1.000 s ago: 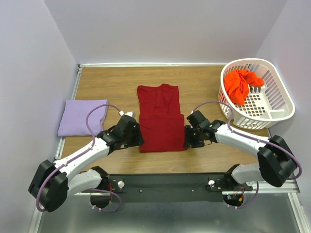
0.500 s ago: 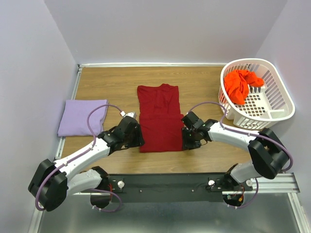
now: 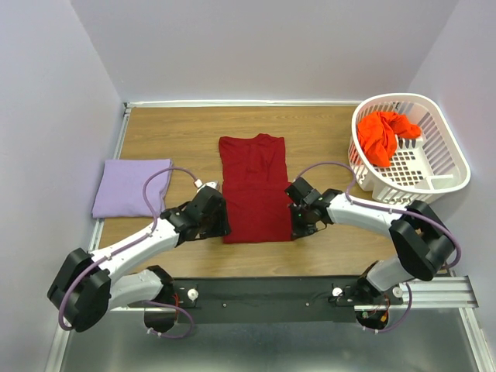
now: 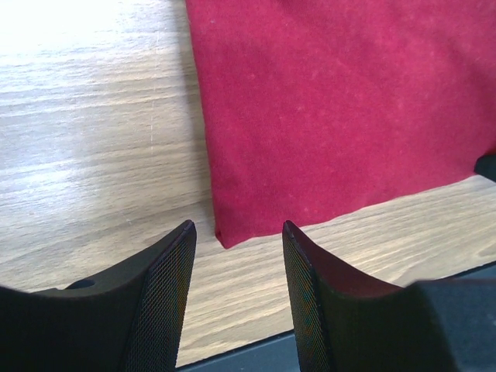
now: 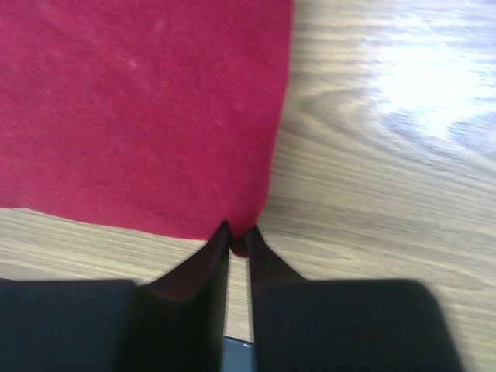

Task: Fold and stack the t-shirts
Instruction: Fold the tshirt

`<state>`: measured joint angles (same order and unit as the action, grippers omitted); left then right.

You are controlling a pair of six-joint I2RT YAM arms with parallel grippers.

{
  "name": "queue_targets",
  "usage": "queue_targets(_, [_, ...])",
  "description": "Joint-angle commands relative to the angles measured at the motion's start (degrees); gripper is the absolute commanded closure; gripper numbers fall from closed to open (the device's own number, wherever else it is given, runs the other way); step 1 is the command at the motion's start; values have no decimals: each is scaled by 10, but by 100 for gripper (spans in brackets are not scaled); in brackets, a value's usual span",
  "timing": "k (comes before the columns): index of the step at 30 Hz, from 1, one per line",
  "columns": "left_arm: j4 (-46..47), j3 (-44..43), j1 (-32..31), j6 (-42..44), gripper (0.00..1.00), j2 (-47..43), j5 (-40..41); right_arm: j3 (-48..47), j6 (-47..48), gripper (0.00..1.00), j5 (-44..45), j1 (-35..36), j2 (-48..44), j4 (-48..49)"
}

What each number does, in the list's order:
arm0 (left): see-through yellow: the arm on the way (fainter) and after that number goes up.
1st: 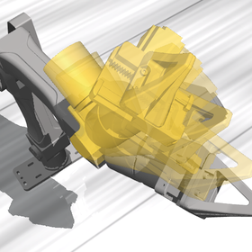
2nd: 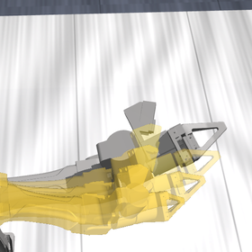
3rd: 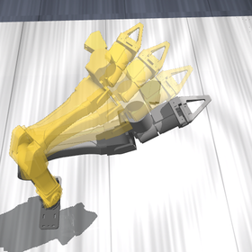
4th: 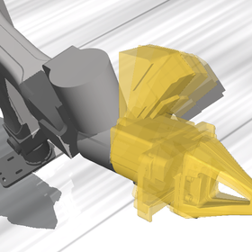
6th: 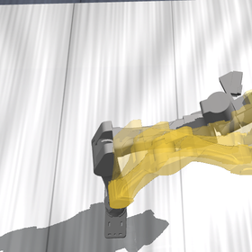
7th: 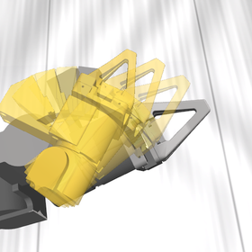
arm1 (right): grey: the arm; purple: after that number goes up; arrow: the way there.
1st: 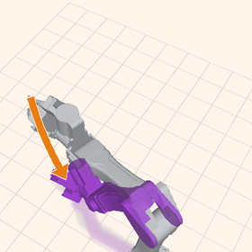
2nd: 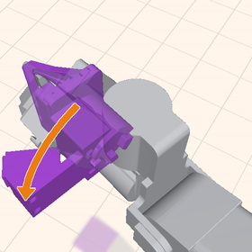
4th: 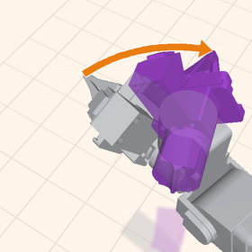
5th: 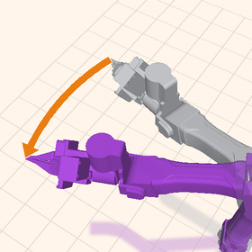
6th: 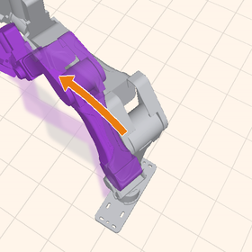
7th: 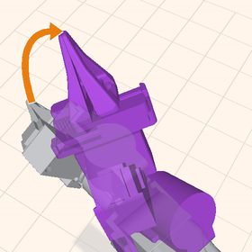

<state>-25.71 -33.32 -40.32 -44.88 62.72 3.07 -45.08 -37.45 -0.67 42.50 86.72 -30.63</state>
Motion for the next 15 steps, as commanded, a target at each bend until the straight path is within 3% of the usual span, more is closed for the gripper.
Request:
queue_targets(1, [-14, -14, -6, -8, 43, 12, 16, 33, 6, 92, 38, 9, 44, -6])
queue_targets(3, [-16, -15, -8, -10, 43, 16, 18, 33, 8, 100, 44, 9, 41, -6])
queue_targets(15, [-27, -46, -32, -15, 43, 93, 29, 33, 28, 100, 43, 9, 21, 5])
